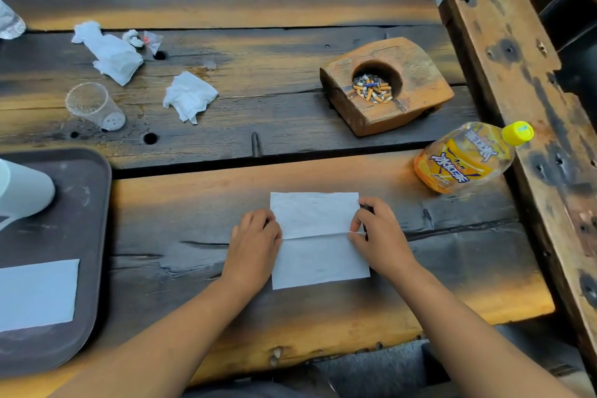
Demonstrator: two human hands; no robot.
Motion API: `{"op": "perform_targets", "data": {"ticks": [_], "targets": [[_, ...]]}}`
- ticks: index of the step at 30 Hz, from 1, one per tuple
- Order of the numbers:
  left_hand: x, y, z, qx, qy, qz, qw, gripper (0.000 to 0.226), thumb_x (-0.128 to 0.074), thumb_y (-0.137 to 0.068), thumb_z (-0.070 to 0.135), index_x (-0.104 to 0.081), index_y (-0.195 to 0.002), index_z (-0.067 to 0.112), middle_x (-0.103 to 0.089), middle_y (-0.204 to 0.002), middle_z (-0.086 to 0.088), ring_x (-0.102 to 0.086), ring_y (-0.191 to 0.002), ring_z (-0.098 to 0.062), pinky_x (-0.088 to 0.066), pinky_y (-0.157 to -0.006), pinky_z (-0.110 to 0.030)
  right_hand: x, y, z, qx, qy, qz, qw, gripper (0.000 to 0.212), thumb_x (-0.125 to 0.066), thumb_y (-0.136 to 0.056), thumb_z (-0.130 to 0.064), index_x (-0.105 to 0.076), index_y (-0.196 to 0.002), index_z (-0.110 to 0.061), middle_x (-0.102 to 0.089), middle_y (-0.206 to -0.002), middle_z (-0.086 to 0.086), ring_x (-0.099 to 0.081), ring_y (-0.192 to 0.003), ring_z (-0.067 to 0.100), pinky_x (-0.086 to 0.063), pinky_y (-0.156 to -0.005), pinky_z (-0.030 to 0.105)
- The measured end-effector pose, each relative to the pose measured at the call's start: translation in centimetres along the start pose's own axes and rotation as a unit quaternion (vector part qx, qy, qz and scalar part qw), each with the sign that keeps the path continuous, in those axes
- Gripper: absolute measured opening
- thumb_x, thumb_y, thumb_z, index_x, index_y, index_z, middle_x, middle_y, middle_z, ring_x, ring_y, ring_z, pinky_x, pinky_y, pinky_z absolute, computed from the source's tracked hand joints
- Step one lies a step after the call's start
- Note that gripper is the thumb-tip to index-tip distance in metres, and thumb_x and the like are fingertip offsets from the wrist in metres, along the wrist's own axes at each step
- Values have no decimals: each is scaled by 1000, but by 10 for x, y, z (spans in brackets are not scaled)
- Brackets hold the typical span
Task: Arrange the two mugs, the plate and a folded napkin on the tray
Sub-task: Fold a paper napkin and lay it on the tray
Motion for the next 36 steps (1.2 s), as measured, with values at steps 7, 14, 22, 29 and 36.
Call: {"op": "perform_targets", "data": {"ticks": [7,14,22,29,36], "targets": [[-2,2,4,-24,-29,-13,999,29,-69,-91,34,-62,-116,20,-49,-124,0,-44,-118,-22,-39,-88,-37,5,8,-10,17,-14,-8,1000,22,-71,-89,-15,-55,-81,-28,-50,-128,-11,-35,-134,9,-27,-100,23],[4,1,3,-1,8,-1,1000,3,-62,-92,12,-64,-94,14,-51,-109,2,-44,-108,-22,-37,-82,-36,12,20,-30,53,12,-14,998,21,-71,-88,-16,-54,-83,-27,-54,-125,-6,-39,-126,11,-29,-96,22],[27,18,-19,23,85,-6,996,4,-63,-93,12,-63,-91,15,-53,-102,3,-49,-99,-20,-41,-86,-37,13,29,-53,30,-39,-31,998,27,-66,-90,-18,-48,-78,-35,-60,-115,-14,-54,-108,11,-44,-86,30],[75,40,-58,91,241,74,963,22,-67,-88,6,-60,-76,24,-60,-96,8,-57,-91,-2,-41,-73,-16,14,38,-86,-25,-186,23,982,20,-69,-86,-20,-55,-72,-25,-69,-105,-15,-63,-101,4,-43,-81,13],[119,63,-95,143,392,75,906,17,-61,-92,3,-56,-78,12,-71,-110,13,-62,-88,13,-47,-78,-16,7,40,-148,-48,-347,33,936,19,-66,-89,-1,-55,-76,-10,-75,-95,11,-70,-91,18,-48,-79,27]]}}
Point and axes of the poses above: each hand's wrist, its own y-axis away from the middle knuckle, its own x-axis out of the back of the hand, z = x × y, the point moved 9 cm from there along -y, towards the middle knuckle
